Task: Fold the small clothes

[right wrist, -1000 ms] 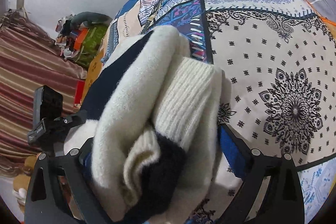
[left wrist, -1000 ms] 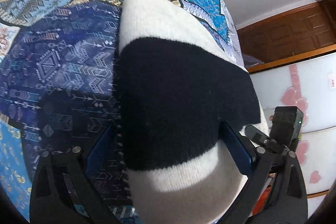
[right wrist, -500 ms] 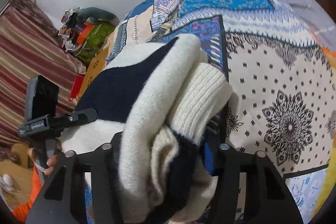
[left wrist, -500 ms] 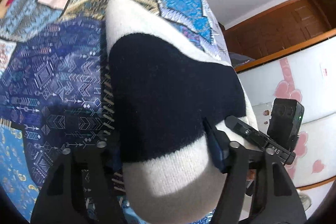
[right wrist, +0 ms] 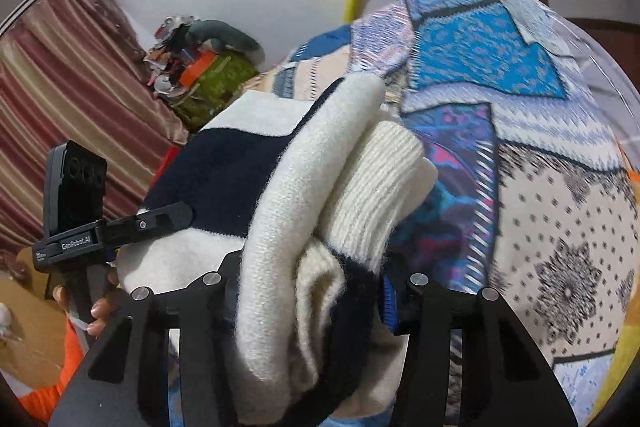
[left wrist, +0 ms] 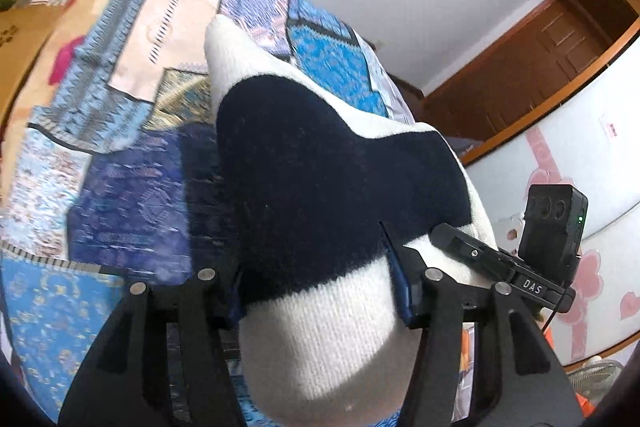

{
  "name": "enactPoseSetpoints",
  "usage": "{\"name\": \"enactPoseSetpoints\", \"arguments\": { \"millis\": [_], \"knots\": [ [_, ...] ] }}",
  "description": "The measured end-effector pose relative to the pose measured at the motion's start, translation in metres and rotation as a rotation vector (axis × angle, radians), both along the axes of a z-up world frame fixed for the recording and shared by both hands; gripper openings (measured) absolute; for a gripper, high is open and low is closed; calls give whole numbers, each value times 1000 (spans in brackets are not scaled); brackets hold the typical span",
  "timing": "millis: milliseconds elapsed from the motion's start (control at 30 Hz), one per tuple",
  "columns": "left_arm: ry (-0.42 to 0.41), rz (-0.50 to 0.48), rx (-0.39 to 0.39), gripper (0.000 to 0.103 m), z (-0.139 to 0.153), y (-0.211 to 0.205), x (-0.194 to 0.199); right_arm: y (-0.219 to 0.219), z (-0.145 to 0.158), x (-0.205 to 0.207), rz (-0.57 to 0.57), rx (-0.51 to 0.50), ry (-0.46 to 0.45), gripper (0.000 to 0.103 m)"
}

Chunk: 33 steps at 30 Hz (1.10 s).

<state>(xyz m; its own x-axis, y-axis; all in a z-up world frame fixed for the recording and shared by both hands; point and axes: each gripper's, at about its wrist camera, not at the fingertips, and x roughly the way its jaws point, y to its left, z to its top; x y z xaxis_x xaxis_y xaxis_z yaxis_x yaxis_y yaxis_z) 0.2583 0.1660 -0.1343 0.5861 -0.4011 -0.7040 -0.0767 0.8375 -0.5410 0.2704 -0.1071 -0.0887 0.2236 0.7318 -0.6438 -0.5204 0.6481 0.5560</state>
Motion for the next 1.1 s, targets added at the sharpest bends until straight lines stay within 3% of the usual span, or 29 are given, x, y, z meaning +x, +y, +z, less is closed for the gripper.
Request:
{"name": "enactPoseSetpoints", "arguments": {
  "millis": [133,333,500,733,833,1100],
  "knots": [
    [-5,42,-2,56,-2,25,-10,26,-3,-1,33,9,9,45],
    [58,100,-41,56,-40,53,-22,59,-32,-1,68,-24,74,45],
    [135,107,-51,56,-79,59,-22,67,-58,-2,74,-78,123,46],
    [127,125,-88,65,-92,66,-31,60,-55,-7,93,-105,110,52],
    [124,137,-39,66,-87,65,-38,55,-49,-15,89,-120,80,54],
    [60,161,230,65,-37,45,-61,36,-5,-39,51,-141,-82,55]
  ]
}}
